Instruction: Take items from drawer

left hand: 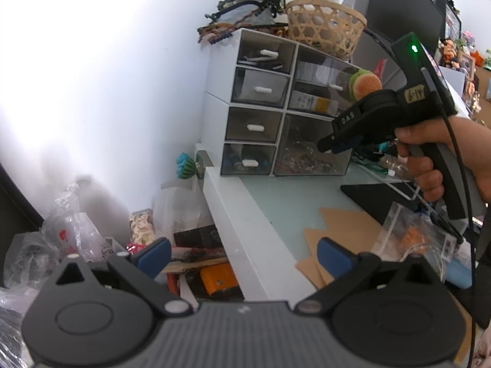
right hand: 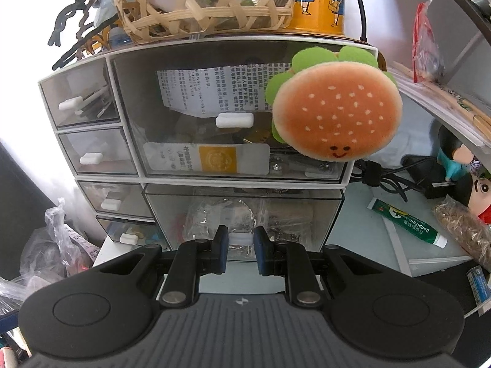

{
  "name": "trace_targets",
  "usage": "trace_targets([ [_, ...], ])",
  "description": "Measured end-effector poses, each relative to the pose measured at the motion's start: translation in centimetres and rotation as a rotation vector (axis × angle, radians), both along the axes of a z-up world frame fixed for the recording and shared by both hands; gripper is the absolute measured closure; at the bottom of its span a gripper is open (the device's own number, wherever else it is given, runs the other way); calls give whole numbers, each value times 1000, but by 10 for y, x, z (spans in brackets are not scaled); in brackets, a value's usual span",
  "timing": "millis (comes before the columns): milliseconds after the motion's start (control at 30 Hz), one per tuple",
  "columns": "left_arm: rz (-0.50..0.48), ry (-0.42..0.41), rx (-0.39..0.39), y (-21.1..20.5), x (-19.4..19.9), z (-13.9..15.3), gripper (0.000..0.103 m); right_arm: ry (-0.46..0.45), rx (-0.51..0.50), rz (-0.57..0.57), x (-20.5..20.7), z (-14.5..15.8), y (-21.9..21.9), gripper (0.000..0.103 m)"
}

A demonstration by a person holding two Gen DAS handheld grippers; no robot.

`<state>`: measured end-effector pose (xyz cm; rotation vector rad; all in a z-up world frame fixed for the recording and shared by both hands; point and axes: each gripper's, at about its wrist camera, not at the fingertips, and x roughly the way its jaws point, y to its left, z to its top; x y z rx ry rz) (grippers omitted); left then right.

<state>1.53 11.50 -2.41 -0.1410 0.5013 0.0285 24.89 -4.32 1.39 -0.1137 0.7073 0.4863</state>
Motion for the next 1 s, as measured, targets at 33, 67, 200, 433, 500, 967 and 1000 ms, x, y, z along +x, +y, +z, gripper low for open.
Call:
trace_targets([
  [33, -3, 0, 2, 0, 0, 0, 0, 0, 0, 0, 0, 0, 0, 83],
  [67, -3, 0, 4, -1, 0, 0, 0, 1, 0, 1, 1, 0, -1, 83],
  [200, -6, -1, 7, -3, 0, 0, 0, 1, 2, 0, 3, 1, -2, 83],
  [433, -8, -7, 9, -7, -2, 1, 0, 8, 18, 6, 2, 4, -8, 83],
  [500, -13, -9, 13, -9, -2, 1, 0, 16, 27, 13, -1, 8, -12, 82],
  [967, -35, -44, 31, -28, -14, 16, 0, -14, 68, -13, -48, 42, -43, 54],
  [1000, -34, -46, 29, -29, -15, 17, 0, -17, 86, -11, -53, 46, -47, 51],
])
